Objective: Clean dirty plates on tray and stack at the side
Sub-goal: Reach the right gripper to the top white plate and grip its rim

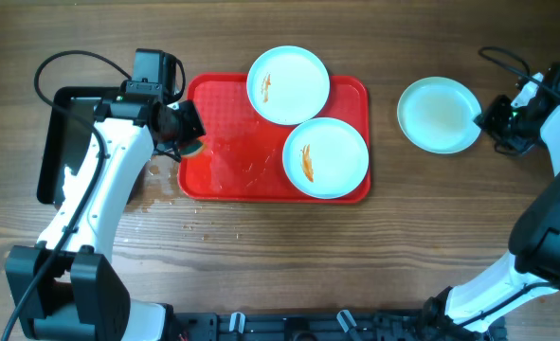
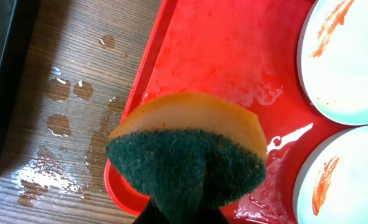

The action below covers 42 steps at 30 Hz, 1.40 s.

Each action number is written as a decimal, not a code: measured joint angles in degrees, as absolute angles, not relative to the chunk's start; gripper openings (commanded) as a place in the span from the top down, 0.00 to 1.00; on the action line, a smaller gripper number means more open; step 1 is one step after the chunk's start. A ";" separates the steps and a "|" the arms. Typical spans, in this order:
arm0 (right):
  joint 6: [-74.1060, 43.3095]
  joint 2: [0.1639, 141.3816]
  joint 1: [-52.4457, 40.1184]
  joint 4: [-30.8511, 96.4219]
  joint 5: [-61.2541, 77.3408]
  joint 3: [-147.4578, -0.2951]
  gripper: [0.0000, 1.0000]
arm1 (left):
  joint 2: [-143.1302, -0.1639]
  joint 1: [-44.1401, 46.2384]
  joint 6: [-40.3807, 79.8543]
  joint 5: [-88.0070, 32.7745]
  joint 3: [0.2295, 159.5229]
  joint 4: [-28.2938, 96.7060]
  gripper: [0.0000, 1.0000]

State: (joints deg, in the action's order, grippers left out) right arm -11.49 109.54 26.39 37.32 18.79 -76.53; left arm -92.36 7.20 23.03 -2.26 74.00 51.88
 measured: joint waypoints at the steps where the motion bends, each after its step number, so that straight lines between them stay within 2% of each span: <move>1: -12.58 109.54 26.35 35.81 26.46 -76.49 0.61 | -92.36 7.20 23.03 -2.28 73.97 51.88 0.96; 2: -13.93 109.54 26.22 33.95 32.38 -76.38 0.59 | -92.36 7.20 23.03 -2.28 73.97 51.83 0.96; 4: -16.95 109.54 24.16 29.19 44.07 -76.29 0.35 | -92.36 7.20 23.03 -2.28 73.97 51.16 0.96; 5: -18.28 109.54 20.97 27.20 47.83 -76.31 0.32 | -92.36 7.20 23.03 -2.28 74.00 50.76 0.96; 7: -19.68 109.54 11.64 25.17 47.57 -76.31 0.29 | -92.36 7.20 23.03 -2.28 74.00 49.98 0.96; 9: -21.19 109.54 0.62 22.50 41.52 -76.31 0.26 | -92.36 7.20 23.03 -2.28 74.00 49.93 0.96; 12: -23.68 109.54 -14.35 20.25 24.25 -76.60 0.29 | -92.36 7.20 23.03 -2.28 73.97 49.95 0.96; 16: -24.91 109.54 -15.79 25.36 13.80 -80.90 0.27 | -92.36 7.20 23.03 -2.28 72.88 49.39 0.96; 18: -23.44 111.04 -13.91 37.78 15.14 -88.38 0.25 | -92.36 7.20 23.03 -2.28 72.31 48.66 0.96; 19: -21.96 113.16 -13.34 44.73 16.21 -93.76 0.17 | -92.36 7.20 23.03 -2.28 72.25 48.38 0.96; 20: -19.75 117.16 -12.91 49.47 16.95 -101.47 0.00 | -92.36 7.20 23.03 -2.31 72.20 47.90 0.96; 21: -18.81 118.50 -12.86 49.43 17.12 -103.57 0.00 | -92.36 7.20 23.03 -2.33 72.20 47.94 0.96; 22: -17.50 119.85 -12.95 47.33 17.04 -104.88 0.04 | -92.36 7.20 23.03 -2.68 72.20 47.99 0.96; 23: -17.15 120.20 -12.97 46.57 16.84 -104.88 0.17 | -92.36 7.20 23.03 -3.20 72.20 48.25 0.96; 25: -18.96 120.99 -13.26 41.89 13.80 -104.81 0.31 | -92.36 7.20 23.03 -3.81 72.20 48.64 0.96; 27: -21.17 122.96 -13.37 41.08 12.08 -104.81 0.37 | -92.36 7.20 23.03 -4.08 72.20 48.64 0.96; 29: -22.94 126.56 -13.50 40.21 11.57 -104.84 0.38 | -92.36 7.20 23.03 -4.25 72.20 48.66 0.96; 30: -23.27 129.51 -13.74 39.22 11.92 -104.81 0.43 | -92.36 7.20 23.03 -4.25 72.20 48.69 0.96; 32: -23.73 133.08 -14.41 38.50 12.56 -104.79 0.62 | -92.36 7.20 23.03 -4.27 72.20 48.69 0.96; 33: -24.08 133.49 -14.59 38.35 12.64 -104.79 0.69 | -92.36 7.20 23.03 -4.25 72.20 48.66 0.96; 34: -24.27 133.58 -14.76 38.00 12.69 -104.79 0.84 | -92.36 7.20 23.03 -4.27 72.20 48.69 0.96; 35: -24.38 133.60 -14.85 37.60 12.93 -104.79 0.96 | -92.36 7.20 23.03 -4.27 72.20 48.69 0.96; 42: -25.50 133.62 -15.25 35.70 22.24 -104.81 0.96 | -92.36 7.20 23.03 -4.54 72.12 46.74 0.96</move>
